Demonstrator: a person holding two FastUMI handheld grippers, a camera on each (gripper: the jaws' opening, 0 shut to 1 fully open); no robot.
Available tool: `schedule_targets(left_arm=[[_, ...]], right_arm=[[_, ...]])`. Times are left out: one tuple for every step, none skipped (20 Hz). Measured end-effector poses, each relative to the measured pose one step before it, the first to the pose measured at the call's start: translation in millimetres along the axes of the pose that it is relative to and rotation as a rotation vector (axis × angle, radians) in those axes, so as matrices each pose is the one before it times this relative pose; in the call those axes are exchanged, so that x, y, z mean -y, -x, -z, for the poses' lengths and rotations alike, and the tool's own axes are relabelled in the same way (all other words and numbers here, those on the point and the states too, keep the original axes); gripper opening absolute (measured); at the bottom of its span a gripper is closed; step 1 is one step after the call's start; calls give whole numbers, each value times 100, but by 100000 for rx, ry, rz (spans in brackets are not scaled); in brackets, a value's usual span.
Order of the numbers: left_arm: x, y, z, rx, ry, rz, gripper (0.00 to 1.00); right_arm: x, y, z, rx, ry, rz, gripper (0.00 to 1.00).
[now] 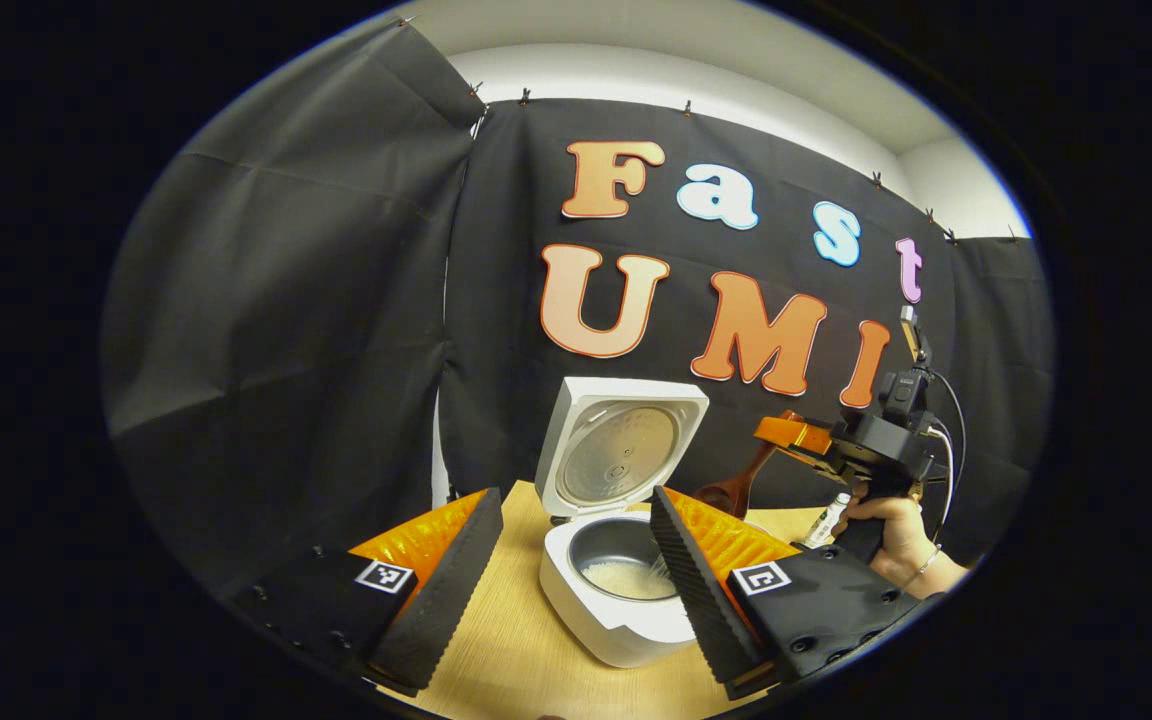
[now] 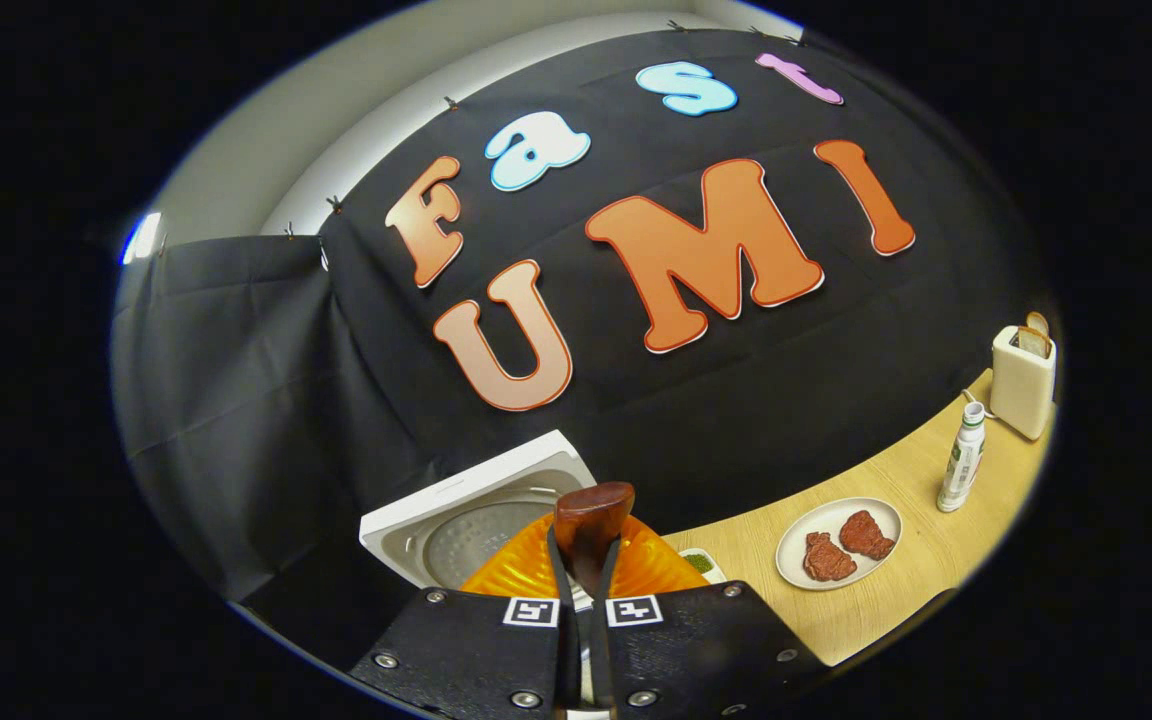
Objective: Close the left gripper, press the button to open the rice cooker; take a wooden spoon from the chopstick holder with the right hand, scoop a spoonful of rice and pour it into the rice cooker, then put the wooden spoon back into the chopstick holder.
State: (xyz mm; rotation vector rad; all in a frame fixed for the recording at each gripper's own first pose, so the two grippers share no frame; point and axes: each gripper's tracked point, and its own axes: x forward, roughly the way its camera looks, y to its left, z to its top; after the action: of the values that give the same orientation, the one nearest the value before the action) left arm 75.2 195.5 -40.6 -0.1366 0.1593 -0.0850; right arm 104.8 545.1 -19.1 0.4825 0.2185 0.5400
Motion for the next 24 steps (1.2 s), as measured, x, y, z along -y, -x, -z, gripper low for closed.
schedule_targets(left_arm=[[32,34,-16,-131,122,-58,100],[-77,30,142,-126,66,-41,100],[-106,-9,13,-142,-31,-171,100],[-85,76,79,-45,-42,-234,100],[-94,41,-87,85,-12,-179,100],[-17,-15,27,143,21,-145,100],[20,16,-43,80,39,-34,100],[-26,55,-30,-12,28,-112,100],[-22,-17,102,-67,-26,-22,100],[21,-65,96,-61,52,-105,100],[13,-87,-11,-80,136,47,100],[16,47,1,-125,26,-11,100],[-13,70,174,-166,-64,-31,100],[7,25,-23,-156,-121,-22,100],[15,-89,57,-91,-113,-41,100],[18,67,-41,-11,-43,-81,100],[38,-5,2,46,-5,17,100],[46,5,-1,60,-32,54,100],[-31,32,64,9,-39,31,100],[28,-6,42,31,-73,-22,100],[-12,38,5,-24,-83,-70,100],[-18,28,39,-113,-53,-175,100],[6,-3,43,-66,-55,-158,100],[-10,-22,66,-219,-96,-188,100]], right_arm=[[-134,-107,21,248,1537,-514,3],[-77,-46,-22,261,1643,-313,3],[-99,35,105,175,1733,-222,3],[-72,-38,33,233,1668,-373,3],[-231,36,-48,279,1520,-488,3],[-322,-54,-7,420,1660,-761,3],[-230,-42,-72,278,1500,-950,3],[-231,-88,170,-121,1447,-1327,3],[-280,-25,103,-112,1340,-1237,3],[-217,137,32,2,1574,-1003,3],[-242,-3,66,91,1764,-867,3],[-197,50,33,-79,1712,-756,3],[-268,53,18,87,1837,-946,3],[-351,3,84,223,1841,-439,3],[-124,39,16,185,2213,-391,3],[-230,31,-73,193,2320,-800,3],[-380,-58,40,77,2152,-1029,3],[-262,-5,65,-63,1384,-825,3],[-331,60,132,312,1139,-1545,3],[-366,53,-17,232,1060,-1433,3],[-262,202,-29,113,1412,-1020,3],[-203,42,-72,81,1648,-847,3],[-143,69,33,-37,2053,-609,3],[-230,-49,64,-228,2271,-525,3]])
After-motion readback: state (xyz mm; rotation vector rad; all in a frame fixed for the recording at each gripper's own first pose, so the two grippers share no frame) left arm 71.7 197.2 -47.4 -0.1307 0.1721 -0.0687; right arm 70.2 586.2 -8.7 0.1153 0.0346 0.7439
